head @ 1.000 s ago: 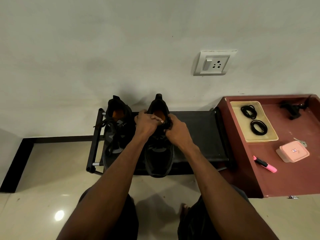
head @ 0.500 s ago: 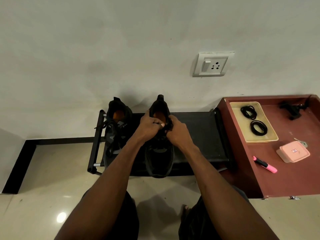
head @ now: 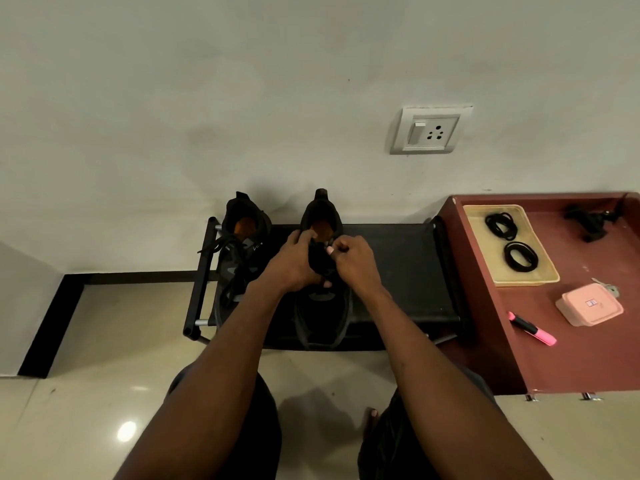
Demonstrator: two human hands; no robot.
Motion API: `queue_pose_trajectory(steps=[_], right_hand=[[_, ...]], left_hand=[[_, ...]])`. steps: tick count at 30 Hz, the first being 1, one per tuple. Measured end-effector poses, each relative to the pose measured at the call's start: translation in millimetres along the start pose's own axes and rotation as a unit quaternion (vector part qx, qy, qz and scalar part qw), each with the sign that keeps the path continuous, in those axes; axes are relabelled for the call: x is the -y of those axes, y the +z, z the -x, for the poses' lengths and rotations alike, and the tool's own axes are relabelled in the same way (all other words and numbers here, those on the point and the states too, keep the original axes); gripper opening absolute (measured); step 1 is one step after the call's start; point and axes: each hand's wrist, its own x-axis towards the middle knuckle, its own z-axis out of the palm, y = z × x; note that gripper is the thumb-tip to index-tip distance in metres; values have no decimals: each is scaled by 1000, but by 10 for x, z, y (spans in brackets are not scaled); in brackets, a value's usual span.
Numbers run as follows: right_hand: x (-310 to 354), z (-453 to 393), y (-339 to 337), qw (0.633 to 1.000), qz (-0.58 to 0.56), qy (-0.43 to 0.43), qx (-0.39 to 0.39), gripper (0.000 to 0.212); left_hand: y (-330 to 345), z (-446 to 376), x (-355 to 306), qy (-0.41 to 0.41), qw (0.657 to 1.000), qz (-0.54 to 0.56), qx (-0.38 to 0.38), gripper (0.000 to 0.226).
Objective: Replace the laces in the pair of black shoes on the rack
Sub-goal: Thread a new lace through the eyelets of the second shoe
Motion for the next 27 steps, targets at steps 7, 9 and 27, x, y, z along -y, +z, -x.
queue_pose_trajectory(steps=[7,9,27], right_hand=[[181,-33,-133,961,-235,141,-38,26],[232,-7,-155,950,-269,153,-45,27],[1474,420,-1515,767,-563,-226,-209,21]], left_hand=[[29,30,-78,0,996,-78,-36,113],[43,36,-75,-2,996,-74,-39,113],[68,141,-116,-9,998,-33,-53,111]])
